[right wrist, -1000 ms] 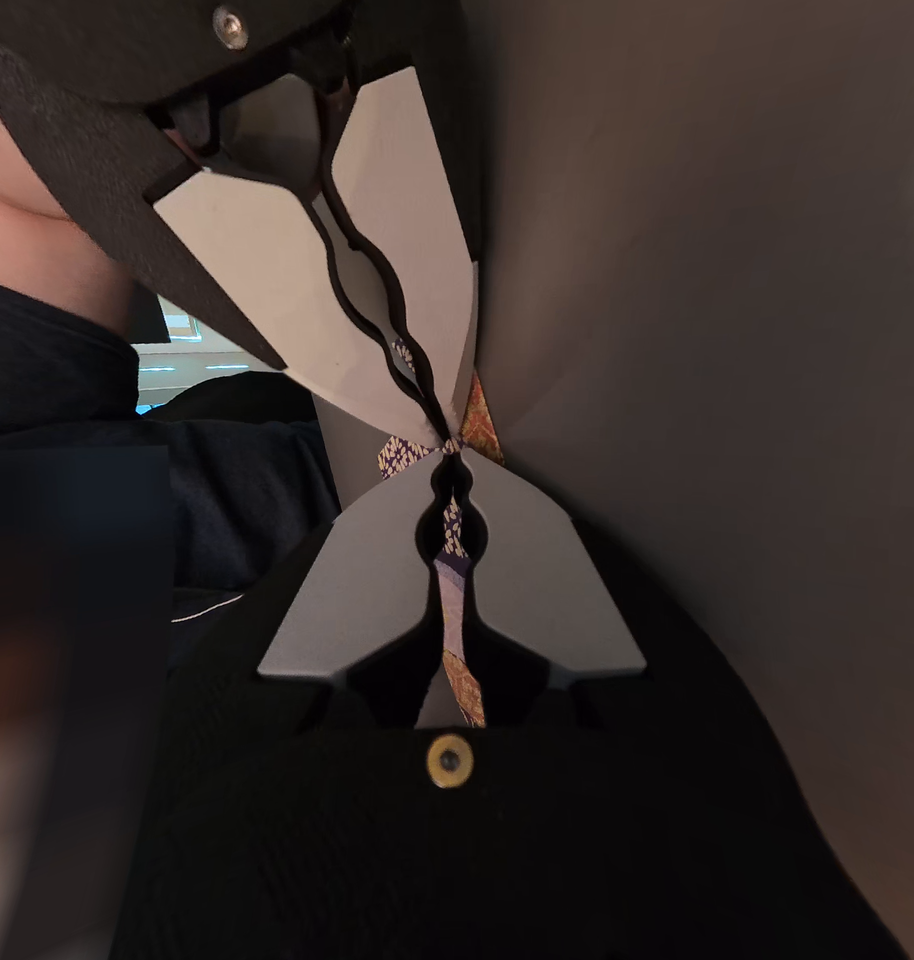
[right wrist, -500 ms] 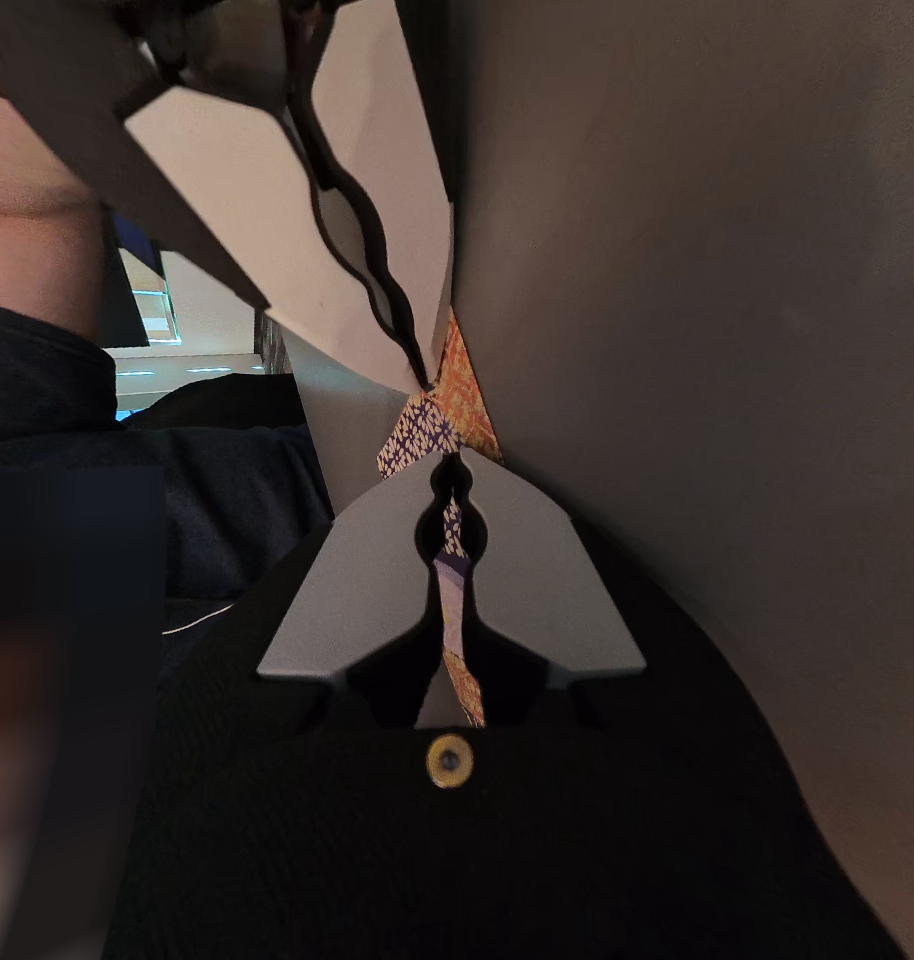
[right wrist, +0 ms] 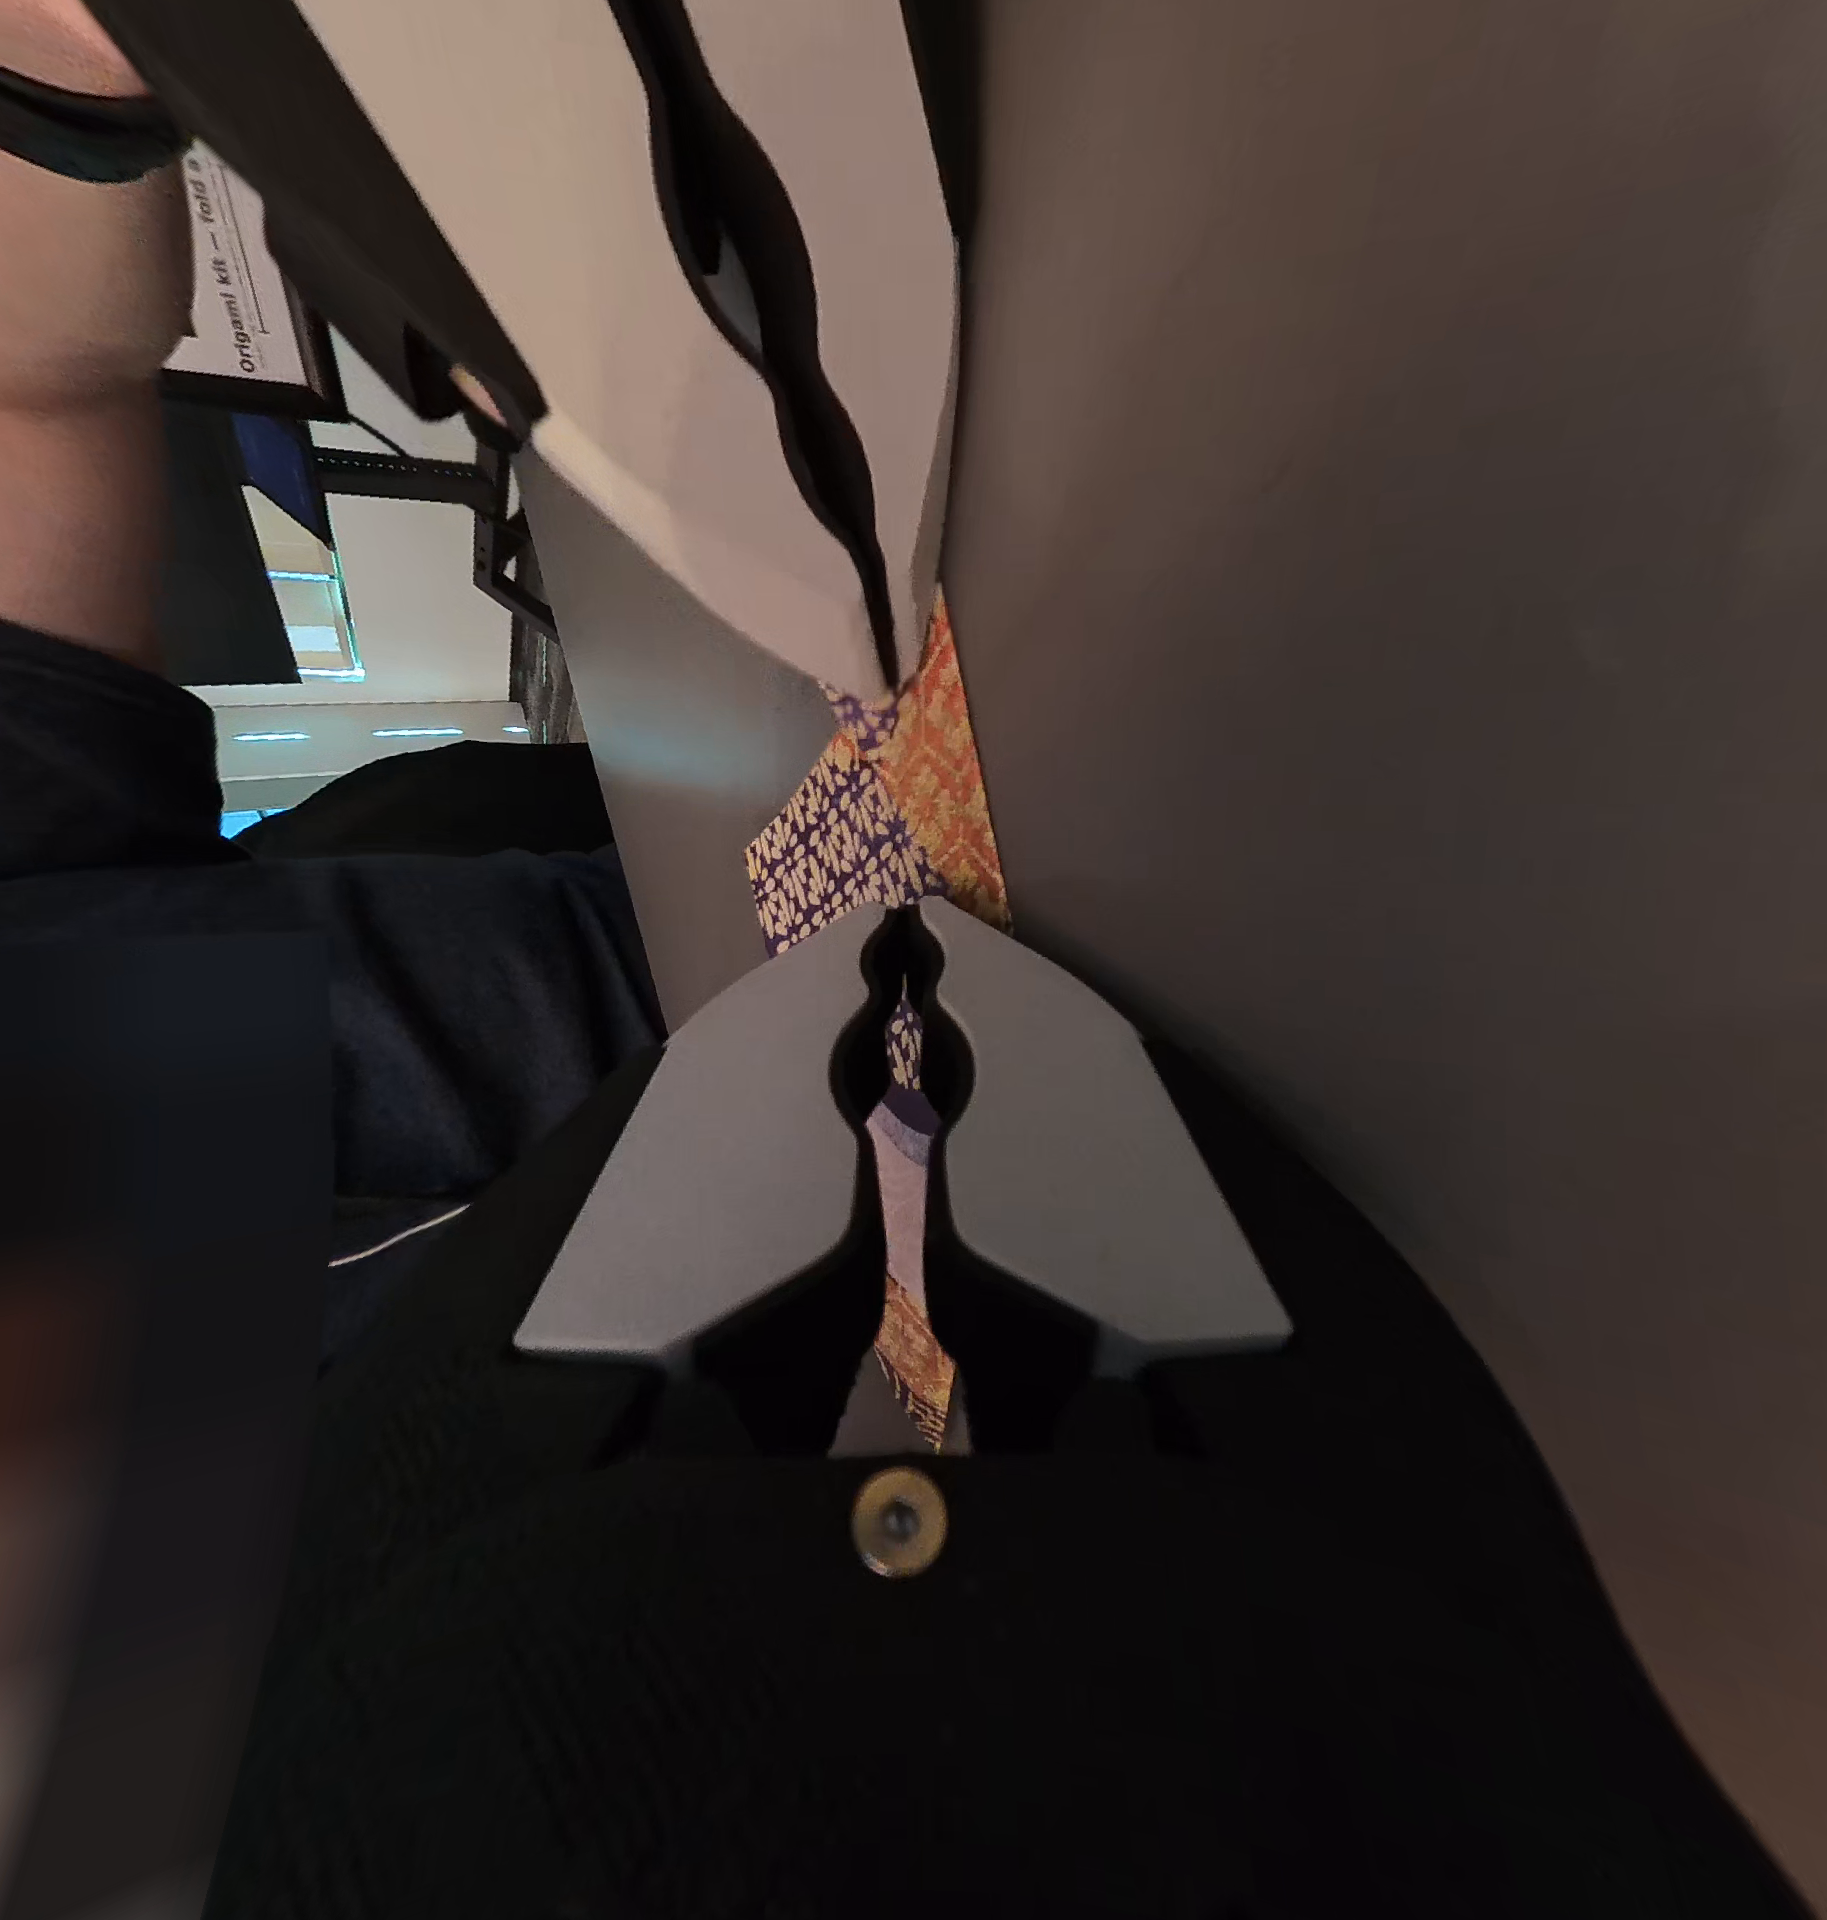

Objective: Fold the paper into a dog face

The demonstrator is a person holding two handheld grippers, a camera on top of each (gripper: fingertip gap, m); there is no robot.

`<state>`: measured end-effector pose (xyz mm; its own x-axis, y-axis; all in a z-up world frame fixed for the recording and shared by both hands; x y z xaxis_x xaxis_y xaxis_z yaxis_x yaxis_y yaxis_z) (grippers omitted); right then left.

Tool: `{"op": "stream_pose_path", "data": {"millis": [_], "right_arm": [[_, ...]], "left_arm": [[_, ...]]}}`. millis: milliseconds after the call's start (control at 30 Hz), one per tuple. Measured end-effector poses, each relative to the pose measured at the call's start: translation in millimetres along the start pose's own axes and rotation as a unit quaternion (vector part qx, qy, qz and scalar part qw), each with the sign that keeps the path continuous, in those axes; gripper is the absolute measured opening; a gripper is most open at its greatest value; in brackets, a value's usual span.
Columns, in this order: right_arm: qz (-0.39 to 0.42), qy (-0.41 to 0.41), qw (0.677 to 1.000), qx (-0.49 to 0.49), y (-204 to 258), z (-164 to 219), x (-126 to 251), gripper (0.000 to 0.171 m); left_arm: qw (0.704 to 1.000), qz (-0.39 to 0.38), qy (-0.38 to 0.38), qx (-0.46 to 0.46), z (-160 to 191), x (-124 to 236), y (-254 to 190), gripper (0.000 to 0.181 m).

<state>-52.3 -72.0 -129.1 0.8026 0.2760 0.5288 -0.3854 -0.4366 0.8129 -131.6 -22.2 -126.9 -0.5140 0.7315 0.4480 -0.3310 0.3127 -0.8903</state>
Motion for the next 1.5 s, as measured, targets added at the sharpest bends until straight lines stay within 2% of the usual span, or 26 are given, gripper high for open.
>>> {"op": "stream_pose_path", "data": {"millis": [200, 300, 467, 533, 767, 1033, 1167, 1267, 1367, 1433, 1500], "right_arm": [[-0.002, -0.003, 1.0, 0.001, -0.1, 0.3, 0.1, 0.002], [-0.003, -0.002, 1.0, 0.001, -0.1, 0.2, 0.0, 0.002], [-0.005, -0.004, 1.0, 0.005, -0.3, 0.8, 0.3, 0.002], [-0.006, -0.005, 1.0, 0.003, -0.3, 0.7, 0.3, 0.001], [-0.007, -0.003, 1.0, 0.006, -0.3, 0.6, 0.4, 0.002], [-0.006, -0.001, 1.0, 0.019, 0.2, 0.5, 0.5, 0.002], [-0.001, 0.008, 0.999, 0.041, 0.8, 0.5, 0.3, 0.003], [0.011, 0.018, 0.996, 0.082, 1.8, 0.1, 0.2, 0.002], [0.039, -0.01, 0.989, 0.141, 5.9, -4.6, 7.5, 0.001], [0.031, -0.077, 0.98, 0.178, 23.7, -13.0, 22.0, 0.002], [0.057, -0.136, 0.965, 0.217, 41.5, -17.2, 39.6, 0.001]], "left_arm": [[0.998, -0.008, -0.06, -0.007, 0.1, 13.5, 2.6, 0.0], [0.997, 0.033, -0.068, -0.025, 0.2, 3.1, -18.6, 0.0], [0.997, -0.035, -0.052, -0.047, -0.8, -27.2, -18.3, 0.0], [0.994, -0.062, -0.061, -0.065, -2.2, -26.5, -16.0, 0.0], [0.993, -0.054, -0.095, -0.04, 3.2, -9.1, -7.0, 0.0], [0.962, -0.188, -0.103, -0.17, 35.8, -7.1, -9.6, 0.0], [0.949, -0.212, -0.121, -0.2, 49.5, -7.6, -9.3, 0.0], [0.949, -0.203, -0.146, -0.193, 52.0, -7.2, -8.2, 0.0], [0.949, -0.194, -0.175, -0.178, 56.0, -7.5, -7.2, 0.0], [0.948, -0.194, -0.192, -0.163, 61.6, -7.6, -6.7, 0.0], [0.944, -0.199, -0.214, -0.153, 67.5, -7.4, -6.6, 0.0]]}}
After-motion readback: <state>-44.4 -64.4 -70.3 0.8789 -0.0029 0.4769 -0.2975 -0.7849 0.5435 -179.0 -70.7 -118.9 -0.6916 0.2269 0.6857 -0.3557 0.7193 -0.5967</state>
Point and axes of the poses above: each gripper's, where its closed fingertips meet, x back along the fingers, z out of its underside, y = z × x across the jaws, the point moved 5 cm from there along x, back along the fingers, and after that the axes turned 8 degrees about x, right-handed, at the moved point
